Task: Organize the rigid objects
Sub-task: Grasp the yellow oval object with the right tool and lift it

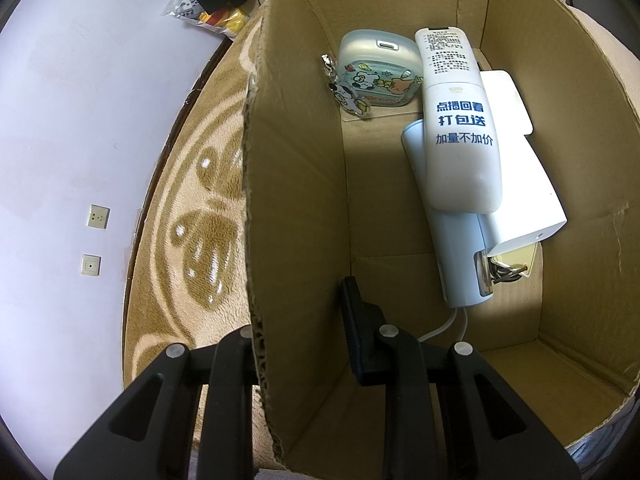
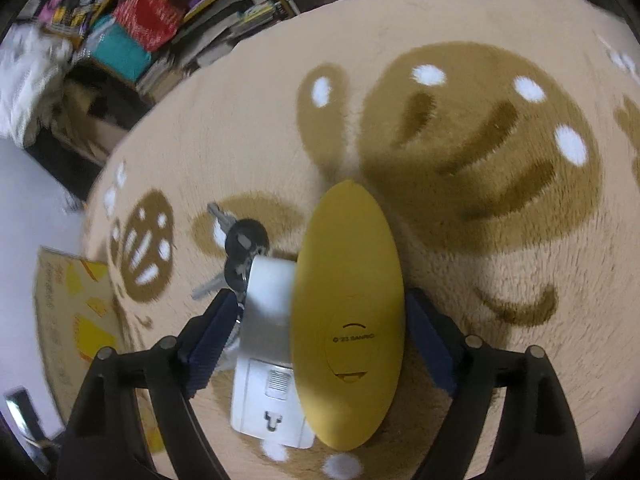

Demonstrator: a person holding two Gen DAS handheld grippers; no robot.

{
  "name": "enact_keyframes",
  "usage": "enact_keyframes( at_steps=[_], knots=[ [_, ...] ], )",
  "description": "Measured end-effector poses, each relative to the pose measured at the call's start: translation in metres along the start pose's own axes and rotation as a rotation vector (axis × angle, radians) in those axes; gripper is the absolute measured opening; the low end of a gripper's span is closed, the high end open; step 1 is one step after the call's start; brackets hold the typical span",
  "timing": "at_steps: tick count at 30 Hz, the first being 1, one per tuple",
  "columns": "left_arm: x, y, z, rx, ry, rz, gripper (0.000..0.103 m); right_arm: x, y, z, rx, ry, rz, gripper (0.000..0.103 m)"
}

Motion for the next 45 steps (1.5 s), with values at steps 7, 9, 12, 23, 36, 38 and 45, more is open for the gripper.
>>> enact_keyframes(
  at_steps=[7, 9, 12, 23, 36, 38, 45],
  knots=[
    [0.0, -0.001, 0.001, -0.001, 0.002, 0.001, 0.023, 0.001, -0.001, 0.005, 0.017, 0.018, 0.005, 0.076],
    [0.0, -0.001, 0.001, -0.002, 0.002, 0.001, 0.023, 0.001, -0.001, 0.004, 0.019, 0.01, 0.01, 0.073],
    [0.001, -0.002, 0.002, -0.002, 0.004, 0.001, 0.023, -0.002, -0.001, 0.005, 0.003, 0.001, 0.022, 0.061],
    [0.002, -0.001, 0.003, -0.002, 0.004, 0.001, 0.023, -0.007, -0.002, -0.006, 0.003, -0.018, 0.062, 0.058],
    [0.002, -0.001, 0.0, 0.001, -0.001, 0.002, 0.023, -0.017, -0.014, -0.031, 0.021, -0.111, 0.139, 0.058],
    [0.002, -0.001, 0.0, 0.001, -0.001, 0.002, 0.023, -0.02, -0.018, -0.032, 0.003, -0.104, 0.152, 0.058],
    [0.002, -0.001, -0.001, 0.0, 0.0, 0.003, 0.023, -0.024, -0.036, -0.044, -0.03, -0.144, 0.211, 0.058]
  ],
)
Point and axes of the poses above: each gripper's, at about its wrist camera, not at the fingertips, and y roughly the way its jaws point, z to its right, x to its underside, the point moved 3 cm from there along y, roughly the way its jaws point, and after that the axes turned 2 degrees about -y, right-handed, at the moved point
